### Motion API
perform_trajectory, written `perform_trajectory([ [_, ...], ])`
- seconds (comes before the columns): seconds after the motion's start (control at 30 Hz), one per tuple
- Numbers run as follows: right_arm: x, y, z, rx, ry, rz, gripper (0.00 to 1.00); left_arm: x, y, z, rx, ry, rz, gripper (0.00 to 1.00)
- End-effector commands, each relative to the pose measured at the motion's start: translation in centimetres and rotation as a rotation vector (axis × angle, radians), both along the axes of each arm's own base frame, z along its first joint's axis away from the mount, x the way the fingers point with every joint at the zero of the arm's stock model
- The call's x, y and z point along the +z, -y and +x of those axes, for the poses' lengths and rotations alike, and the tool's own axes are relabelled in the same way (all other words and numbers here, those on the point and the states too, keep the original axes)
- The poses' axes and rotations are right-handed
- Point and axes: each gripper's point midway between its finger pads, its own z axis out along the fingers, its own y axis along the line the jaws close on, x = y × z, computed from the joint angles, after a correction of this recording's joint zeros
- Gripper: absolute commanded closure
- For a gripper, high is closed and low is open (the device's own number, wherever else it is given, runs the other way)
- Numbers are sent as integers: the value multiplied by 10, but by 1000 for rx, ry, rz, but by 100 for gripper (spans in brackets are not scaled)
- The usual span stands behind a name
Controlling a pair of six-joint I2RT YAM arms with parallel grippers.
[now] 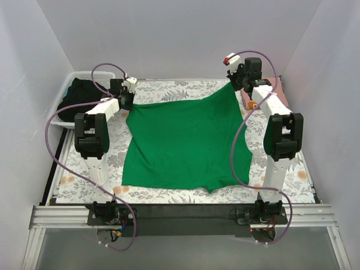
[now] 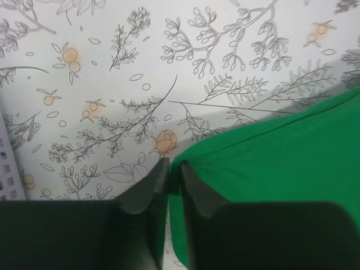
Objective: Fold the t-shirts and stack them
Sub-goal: Flatten the tshirt out
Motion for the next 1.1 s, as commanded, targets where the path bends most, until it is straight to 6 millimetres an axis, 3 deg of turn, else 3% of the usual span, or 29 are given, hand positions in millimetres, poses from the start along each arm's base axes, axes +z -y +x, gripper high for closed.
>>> perform_trajectory([
  [0.0, -1, 5, 22, -60, 14, -12, 91, 9, -6, 8, 46, 6, 2, 83],
  [0.07, -4, 9, 31, -88, 8, -17, 82, 19, -7, 15, 67, 24, -23, 75],
  [0.1, -2, 12, 33, -114, 13, -27, 76, 25, -8, 16, 76, 31, -28, 63],
  [0.13, 2, 14, 34, -123, 19, -31, 64, 37, -10, 18, 81, 49, -39, 60],
  [0.23, 24, 18, 27, -116, 27, -61, 49, 59, -9, 8, 64, 50, -81, 57],
  [0.27, 36, 21, 15, -115, 17, -71, 47, 80, -6, 1, 47, 74, -96, 57],
  [0.3, 36, 21, 6, -98, -1, -76, 47, 76, -17, -15, 43, 31, -138, 57],
  [0.33, 33, 21, -5, -75, -30, -89, 47, 94, -16, -28, 24, 45, -150, 58],
  [0.37, 45, 21, -19, -59, -31, -90, 48, 97, -13, -41, 3, 29, -162, 58],
  [0.4, 20, 20, -43, -33, -130, -95, 49, 78, -10, -68, -24, -53, -164, 58],
  [0.43, 15, 19, -57, -17, -168, -97, 51, 92, -3, -85, -71, -46, -188, 59],
  [0.47, 20, 16, -74, 10, -188, -84, 53, 85, 3, -111, -105, -114, -204, 60],
  [0.5, 11, 17, -92, 19, -245, -82, 54, 80, 8, -130, -137, -147, -212, 61],
  [0.53, -13, 17, -122, 38, -363, -86, 61, 76, 13, -157, -181, -170, -219, 61],
  [0.6, -21, 13, -161, 75, -449, -54, 63, 62, 18, -196, -219, -251, -229, 63],
  [0.63, -46, 14, -194, 88, -564, -59, 66, 52, 19, -220, -241, -285, -221, 64],
  [0.7, -49, 14, -224, 106, -607, -56, 69, 44, 22, -247, -259, -341, -230, 66],
  [0.77, -68, 18, -256, 104, -680, -75, 71, 31, 24, -272, -281, -382, -229, 67],
  [0.9, -96, 26, -278, 94, -760, -106, 73, 7, 22, -290, -264, -431, -207, 68],
  [1.07, -130, 28, -280, 83, -843, -120, 77, -19, 14, -301, -230, -498, -161, 71],
])
